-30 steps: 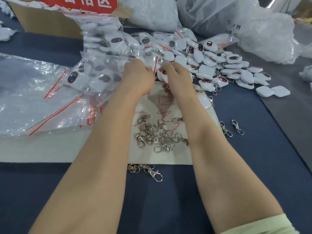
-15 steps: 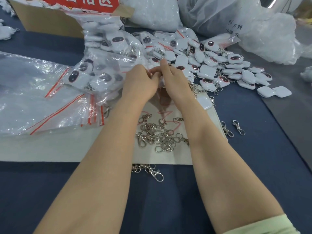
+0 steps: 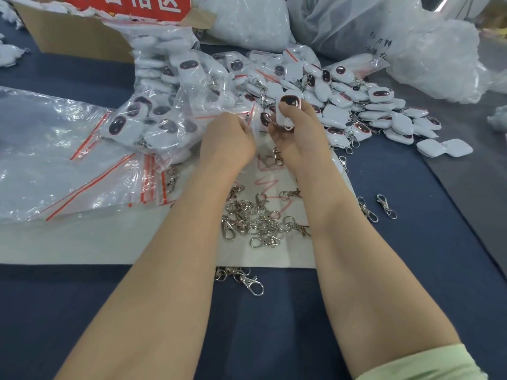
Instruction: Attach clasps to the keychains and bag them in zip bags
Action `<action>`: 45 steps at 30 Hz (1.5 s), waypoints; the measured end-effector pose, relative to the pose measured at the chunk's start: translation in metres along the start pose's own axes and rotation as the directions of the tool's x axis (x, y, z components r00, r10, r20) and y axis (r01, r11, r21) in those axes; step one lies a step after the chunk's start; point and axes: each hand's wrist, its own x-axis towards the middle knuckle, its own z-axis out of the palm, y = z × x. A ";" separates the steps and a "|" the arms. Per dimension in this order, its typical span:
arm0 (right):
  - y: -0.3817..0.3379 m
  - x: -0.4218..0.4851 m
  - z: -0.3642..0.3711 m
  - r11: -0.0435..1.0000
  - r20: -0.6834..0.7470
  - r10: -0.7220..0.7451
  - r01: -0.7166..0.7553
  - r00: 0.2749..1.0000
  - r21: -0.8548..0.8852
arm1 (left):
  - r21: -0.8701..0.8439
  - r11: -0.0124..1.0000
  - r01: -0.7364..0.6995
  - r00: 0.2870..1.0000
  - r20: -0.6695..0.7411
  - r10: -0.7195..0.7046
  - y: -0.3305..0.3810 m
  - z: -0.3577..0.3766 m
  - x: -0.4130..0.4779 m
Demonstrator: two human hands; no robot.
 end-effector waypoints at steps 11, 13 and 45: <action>0.002 -0.007 0.003 0.984 0.106 -0.031 0.049 0.994 -0.169 | 0.006 1.000 -0.027 1.000 0.014 0.027 -0.002 0.012 0.001; 0.003 -0.008 0.003 0.975 0.132 -0.053 0.080 0.990 -0.207 | -0.003 1.000 -0.010 1.000 0.022 0.010 -0.003 0.013 0.002; 0.005 -0.002 0.004 0.978 0.109 -0.052 0.073 0.993 -0.197 | -0.104 0.994 0.029 0.997 0.070 -0.022 0.004 -0.007 0.005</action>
